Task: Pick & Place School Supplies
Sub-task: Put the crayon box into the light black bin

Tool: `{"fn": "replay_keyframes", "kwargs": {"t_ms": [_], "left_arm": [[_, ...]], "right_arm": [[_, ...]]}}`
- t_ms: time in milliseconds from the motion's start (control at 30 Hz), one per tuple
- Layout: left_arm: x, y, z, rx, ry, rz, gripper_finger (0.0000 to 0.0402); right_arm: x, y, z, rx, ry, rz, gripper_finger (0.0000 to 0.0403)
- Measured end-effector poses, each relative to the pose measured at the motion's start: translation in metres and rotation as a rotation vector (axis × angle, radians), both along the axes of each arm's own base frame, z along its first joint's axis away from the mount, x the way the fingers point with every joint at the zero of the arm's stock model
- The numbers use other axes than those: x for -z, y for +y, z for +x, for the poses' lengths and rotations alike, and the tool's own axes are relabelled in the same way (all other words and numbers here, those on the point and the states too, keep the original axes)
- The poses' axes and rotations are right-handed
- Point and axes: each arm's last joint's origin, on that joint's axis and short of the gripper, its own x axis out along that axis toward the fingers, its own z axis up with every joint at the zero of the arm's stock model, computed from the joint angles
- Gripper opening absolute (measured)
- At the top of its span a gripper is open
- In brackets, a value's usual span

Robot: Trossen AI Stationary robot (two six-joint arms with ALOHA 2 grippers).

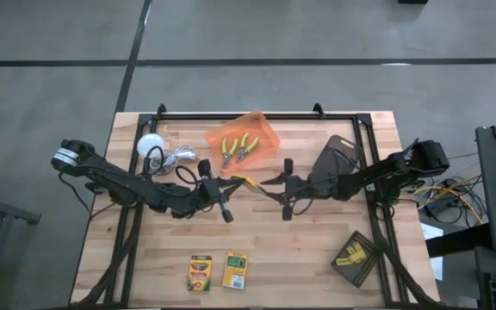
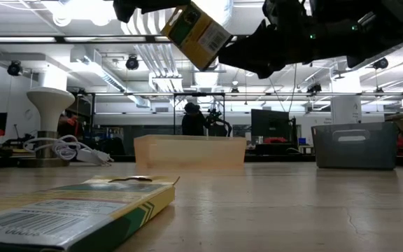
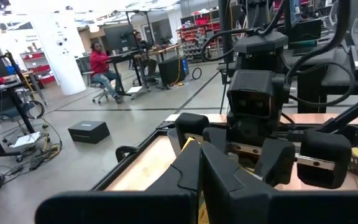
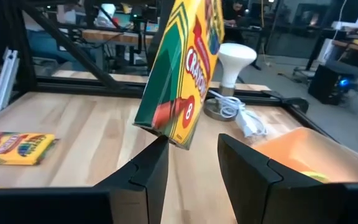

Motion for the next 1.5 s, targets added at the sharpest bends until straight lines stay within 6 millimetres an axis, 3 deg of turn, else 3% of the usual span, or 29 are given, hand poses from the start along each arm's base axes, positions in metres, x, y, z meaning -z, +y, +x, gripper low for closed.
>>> {"fn": "replay_keyframes", "kwargs": {"t_ms": [533,800,1000,1233,1500], "left_arm": [[0.001,0.001,0.0,-0.023,0.017,0.019,0.0005],[0.004,0.002,-0.001,-0.081,0.046,0.043,0.0005],[0.004,0.002,-0.001,-0.084,0.043,0.042,0.0005],[0.003,0.002,-0.001,-0.087,0.044,0.047,0.0005],[0.002,0.003,-0.001,-0.098,0.039,0.045,0.0005]], "right_arm": [[-0.006,0.002,-0.002,-0.014,-0.027,0.071,0.013],[-0.014,0.007,-0.002,-0.17,-0.067,0.104,0.0128],[-0.015,0.007,-0.002,-0.17,-0.064,0.103,0.0129],[-0.012,0.007,-0.003,-0.141,-0.033,0.227,0.0131],[-0.011,0.004,-0.003,-0.053,-0.034,0.173,0.0156]]}}
